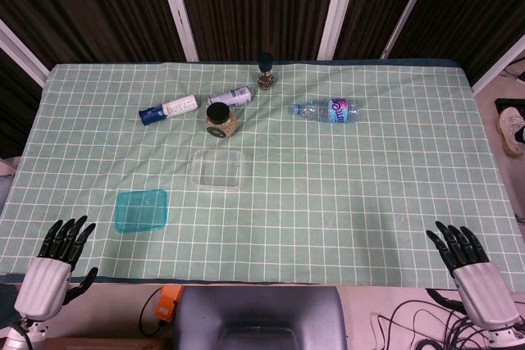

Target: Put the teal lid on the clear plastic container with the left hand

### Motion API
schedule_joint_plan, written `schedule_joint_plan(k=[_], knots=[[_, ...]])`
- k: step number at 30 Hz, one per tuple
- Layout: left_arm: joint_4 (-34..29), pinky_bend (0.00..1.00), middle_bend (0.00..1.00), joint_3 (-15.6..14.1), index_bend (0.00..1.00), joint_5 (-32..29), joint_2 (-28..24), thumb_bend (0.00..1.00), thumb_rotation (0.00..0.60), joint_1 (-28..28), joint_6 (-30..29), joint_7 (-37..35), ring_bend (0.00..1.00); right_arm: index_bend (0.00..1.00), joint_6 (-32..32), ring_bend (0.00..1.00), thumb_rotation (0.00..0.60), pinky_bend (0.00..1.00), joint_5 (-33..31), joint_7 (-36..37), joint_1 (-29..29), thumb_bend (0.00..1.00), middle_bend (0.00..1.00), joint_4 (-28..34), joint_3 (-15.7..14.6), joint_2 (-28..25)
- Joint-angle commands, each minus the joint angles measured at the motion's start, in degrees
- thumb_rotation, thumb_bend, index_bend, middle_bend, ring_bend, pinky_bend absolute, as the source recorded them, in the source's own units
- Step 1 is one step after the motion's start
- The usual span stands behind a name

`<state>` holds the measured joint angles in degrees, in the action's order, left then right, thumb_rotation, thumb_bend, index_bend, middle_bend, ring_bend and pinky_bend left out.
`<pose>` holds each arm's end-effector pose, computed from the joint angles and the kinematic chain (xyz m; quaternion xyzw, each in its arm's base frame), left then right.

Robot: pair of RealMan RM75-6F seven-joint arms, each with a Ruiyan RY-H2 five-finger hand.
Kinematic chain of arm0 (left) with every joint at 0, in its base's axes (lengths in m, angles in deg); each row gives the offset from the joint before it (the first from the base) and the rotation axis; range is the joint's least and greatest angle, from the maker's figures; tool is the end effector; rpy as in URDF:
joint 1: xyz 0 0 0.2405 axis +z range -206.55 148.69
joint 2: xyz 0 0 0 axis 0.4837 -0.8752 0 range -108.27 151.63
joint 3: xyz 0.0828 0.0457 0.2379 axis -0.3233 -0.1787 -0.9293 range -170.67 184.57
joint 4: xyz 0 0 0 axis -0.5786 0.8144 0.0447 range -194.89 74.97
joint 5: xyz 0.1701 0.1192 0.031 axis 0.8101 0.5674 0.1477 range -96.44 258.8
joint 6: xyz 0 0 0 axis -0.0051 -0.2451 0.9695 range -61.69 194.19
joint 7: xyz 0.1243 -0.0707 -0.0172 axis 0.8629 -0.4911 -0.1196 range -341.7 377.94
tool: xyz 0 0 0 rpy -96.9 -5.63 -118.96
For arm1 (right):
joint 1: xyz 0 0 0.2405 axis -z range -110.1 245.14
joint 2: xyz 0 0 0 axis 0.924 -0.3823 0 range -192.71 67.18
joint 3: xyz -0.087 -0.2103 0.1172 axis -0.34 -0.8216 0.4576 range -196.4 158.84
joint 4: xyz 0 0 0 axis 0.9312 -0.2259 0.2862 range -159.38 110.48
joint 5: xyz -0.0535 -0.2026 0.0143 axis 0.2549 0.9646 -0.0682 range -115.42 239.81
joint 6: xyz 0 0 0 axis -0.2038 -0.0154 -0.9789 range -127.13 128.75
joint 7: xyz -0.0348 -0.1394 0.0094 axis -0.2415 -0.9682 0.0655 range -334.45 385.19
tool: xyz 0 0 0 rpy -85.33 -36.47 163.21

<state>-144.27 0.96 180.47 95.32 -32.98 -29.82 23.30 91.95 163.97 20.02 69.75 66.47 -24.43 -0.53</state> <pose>-0.2920 0.1411 0.1102 -0.6579 -0.3125 -0.4279 0.5351 -0.3043 -0.1082 0.1503 0.6817 -0.3392 0.3505 0.5453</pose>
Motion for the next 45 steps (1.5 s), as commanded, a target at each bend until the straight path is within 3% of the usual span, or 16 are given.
schedule_joint_plan(k=[1,9,12,14,16,18,28,45], knots=[[0.25,0.02,0.0,0.03,0.0,0.69,0.04,0.3,0.6,-0.4,0.59,-0.92,0.0,0.0,0.05,0.0,0.6,0.0,0.1,0.22,-0.03,0.22,0.0,0.02,0.0,-0.07],[1.03,0.01,0.0,-0.07,0.0,3.1,0.38,0.28,0.6,-4.34,5.41,-6.32,0.0,0.0,-0.08,0.0,0.6,0.0,-0.39,0.85,-0.1,0.22,0.0,-0.08,0.17,-0.35],[2.21,0.0,0.0,0.52,0.0,3.91,-0.11,0.27,0.6,-11.74,14.86,-15.62,0.0,0.0,-0.53,0.0,0.6,0.0,-0.69,1.17,-0.32,0.22,0.0,0.08,0.27,-0.4],[4.69,0.0,0.0,3.19,0.0,2.35,0.83,0.28,0.6,-20.28,25.19,-25.77,0.0,0.0,-1.51,0.0,0.6,0.0,-0.84,0.41,-0.74,0.22,0.0,0.23,0.32,-0.09],[6.44,0.0,0.0,3.34,0.0,1.28,1.03,0.28,0.6,-23.36,29.49,-32.66,0.0,0.0,-1.92,0.0,0.6,0.0,-1.22,0.09,-0.85,0.22,0.0,0.44,0.44,0.02],[11.44,0.0,0.0,3.91,0.0,0.92,3.24,0.26,0.6,-25.33,31.19,-34.16,0.0,0.0,-2.44,0.0,0.6,0.0,-1.82,0.01,-1.07,0.22,0.0,0.64,0.67,0.05],[23.25,0.0,0.0,2.67,0.0,-0.3,8.83,0.22,0.6,-30.74,36.85,-45.6,0.0,0.0,-3.53,0.0,0.6,0.0,-3.13,-1.3,-1.38,0.22,0.0,0.97,1.1,0.41],[31.54,0.0,0.0,-0.57,0.0,-1.85,12.58,0.22,0.6,-32.86,39.72,-52.63,0.0,0.0,-4.05,0.0,0.6,0.0,-3.59,-2.01,-1.59,0.22,0.0,1.08,1.15,0.69]])
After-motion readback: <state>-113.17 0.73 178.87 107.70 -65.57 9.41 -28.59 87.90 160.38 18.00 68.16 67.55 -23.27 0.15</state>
